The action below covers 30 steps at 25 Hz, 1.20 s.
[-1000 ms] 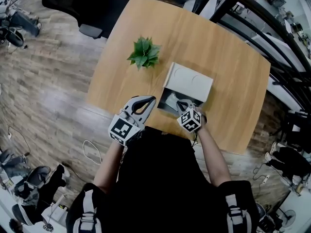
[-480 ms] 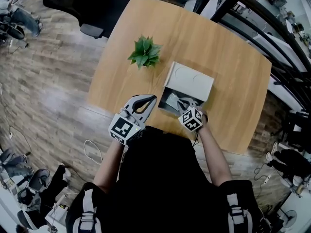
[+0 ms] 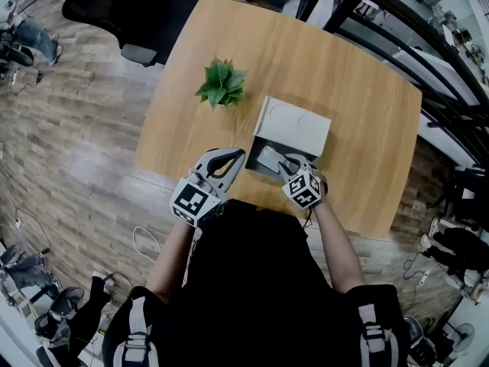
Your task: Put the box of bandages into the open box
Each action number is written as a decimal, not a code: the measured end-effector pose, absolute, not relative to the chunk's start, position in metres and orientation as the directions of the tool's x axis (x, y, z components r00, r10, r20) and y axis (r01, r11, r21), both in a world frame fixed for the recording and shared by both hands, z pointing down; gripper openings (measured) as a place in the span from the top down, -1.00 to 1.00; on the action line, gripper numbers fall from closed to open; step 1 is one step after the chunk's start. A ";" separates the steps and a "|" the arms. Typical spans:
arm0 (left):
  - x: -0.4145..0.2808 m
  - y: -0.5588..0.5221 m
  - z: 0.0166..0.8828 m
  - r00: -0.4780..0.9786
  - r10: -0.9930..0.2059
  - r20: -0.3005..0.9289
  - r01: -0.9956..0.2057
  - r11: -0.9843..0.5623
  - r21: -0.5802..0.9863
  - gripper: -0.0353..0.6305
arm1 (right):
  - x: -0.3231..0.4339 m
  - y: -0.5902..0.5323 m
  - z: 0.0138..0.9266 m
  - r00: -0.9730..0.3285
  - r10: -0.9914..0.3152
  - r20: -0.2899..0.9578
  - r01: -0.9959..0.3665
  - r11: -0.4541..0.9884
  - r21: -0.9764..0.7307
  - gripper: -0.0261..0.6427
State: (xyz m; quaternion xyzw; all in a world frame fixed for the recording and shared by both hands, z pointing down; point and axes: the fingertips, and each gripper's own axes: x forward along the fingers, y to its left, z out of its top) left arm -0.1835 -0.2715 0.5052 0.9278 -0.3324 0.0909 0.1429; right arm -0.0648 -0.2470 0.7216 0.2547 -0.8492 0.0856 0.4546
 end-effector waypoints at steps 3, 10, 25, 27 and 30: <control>-0.180 -0.271 0.505 0.770 -0.582 0.263 -0.633 -0.747 0.203 0.83 | -0.061 -0.246 0.714 -0.484 -0.361 0.797 -0.537 0.842 0.055 0.74; -0.170 -0.265 0.503 0.775 -0.575 0.264 -0.626 -0.758 0.186 0.83 | -0.048 -0.245 0.699 -0.547 -0.402 0.734 -0.622 0.783 -0.034 0.85; -0.152 -0.242 0.490 0.739 -0.622 0.259 -0.669 -0.723 0.172 0.83 | -0.037 -0.236 0.627 -0.638 -0.469 0.611 -0.618 0.785 -0.042 0.85; -0.151 -0.238 0.489 0.730 -0.632 0.259 -0.679 -0.715 0.169 0.83 | -0.035 -0.237 0.616 -0.651 -0.478 0.590 -0.617 0.786 -0.044 0.85; -0.149 -0.233 0.485 0.720 -0.644 0.257 -0.689 -0.707 0.161 0.83 | -0.034 -0.238 0.599 -0.668 -0.488 0.561 -0.610 0.792 -0.037 0.85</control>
